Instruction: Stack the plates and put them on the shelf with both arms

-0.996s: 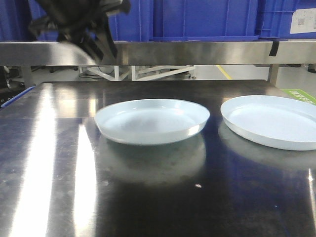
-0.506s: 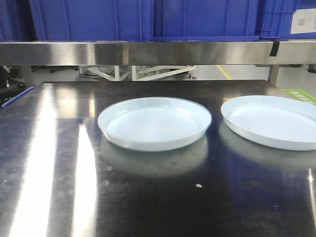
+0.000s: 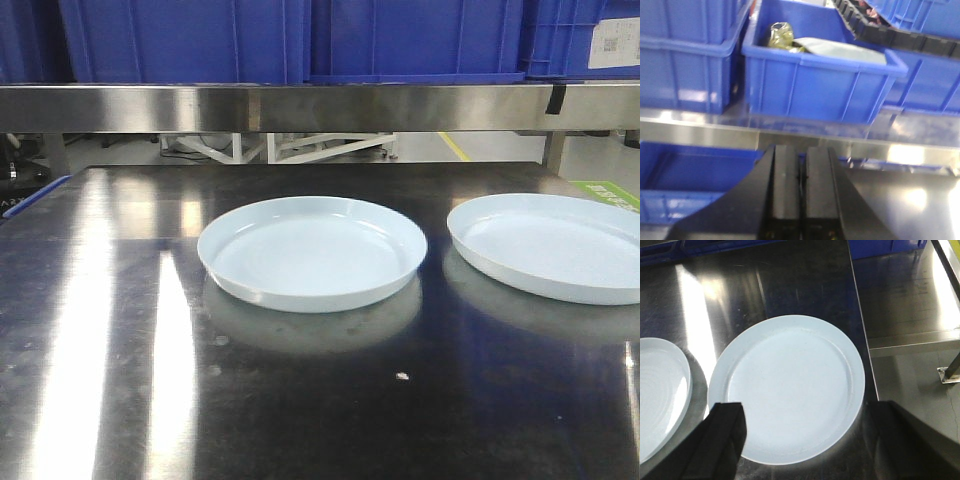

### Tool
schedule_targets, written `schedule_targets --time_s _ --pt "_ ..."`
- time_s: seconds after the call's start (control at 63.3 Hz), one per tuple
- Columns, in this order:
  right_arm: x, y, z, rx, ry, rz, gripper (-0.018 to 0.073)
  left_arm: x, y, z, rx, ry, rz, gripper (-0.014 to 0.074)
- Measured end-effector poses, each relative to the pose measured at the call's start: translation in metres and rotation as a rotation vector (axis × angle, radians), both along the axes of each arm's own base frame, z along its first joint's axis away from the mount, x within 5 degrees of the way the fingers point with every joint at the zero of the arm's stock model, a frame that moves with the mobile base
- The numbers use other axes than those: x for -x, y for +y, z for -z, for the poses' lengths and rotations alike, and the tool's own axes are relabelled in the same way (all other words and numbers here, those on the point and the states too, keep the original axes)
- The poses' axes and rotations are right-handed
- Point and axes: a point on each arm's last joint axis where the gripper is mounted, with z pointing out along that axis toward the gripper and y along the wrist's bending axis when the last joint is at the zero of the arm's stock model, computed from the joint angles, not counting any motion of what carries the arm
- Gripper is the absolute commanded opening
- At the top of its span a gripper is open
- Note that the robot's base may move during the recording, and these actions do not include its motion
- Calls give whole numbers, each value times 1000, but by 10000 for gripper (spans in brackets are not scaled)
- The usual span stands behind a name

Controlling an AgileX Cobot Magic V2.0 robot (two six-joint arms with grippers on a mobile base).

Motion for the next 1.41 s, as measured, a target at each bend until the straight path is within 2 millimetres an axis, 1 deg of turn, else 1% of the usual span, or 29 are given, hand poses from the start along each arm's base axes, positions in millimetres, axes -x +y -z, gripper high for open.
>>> schedule_targets --time_s 0.142,0.206,0.316,0.411,0.522,0.727,0.964,1.043,1.407 --pt "0 0 0 0 0 0 592 38 2 28 -8 2 -4 99" --pt "0 0 0 0 0 0 592 52 2 44 -8 3 -7 99" --pt "0 0 0 0 0 0 592 75 3 64 -7 -29 -13 99" --pt "0 0 0 0 0 0 592 87 4 84 -6 -30 -16 99" --pt "0 0 0 0 0 0 592 98 4 103 -6 -24 -17 99" --pt "0 0 0 0 0 0 592 108 5 128 -7 -4 -17 99" --pt "0 0 0 0 0 0 592 110 5 144 -9 26 -18 99" --pt "0 0 0 0 0 0 592 109 5 147 -11 35 -18 99" --pt "0 0 0 0 0 0 592 109 6 148 -53 35 -26 99"
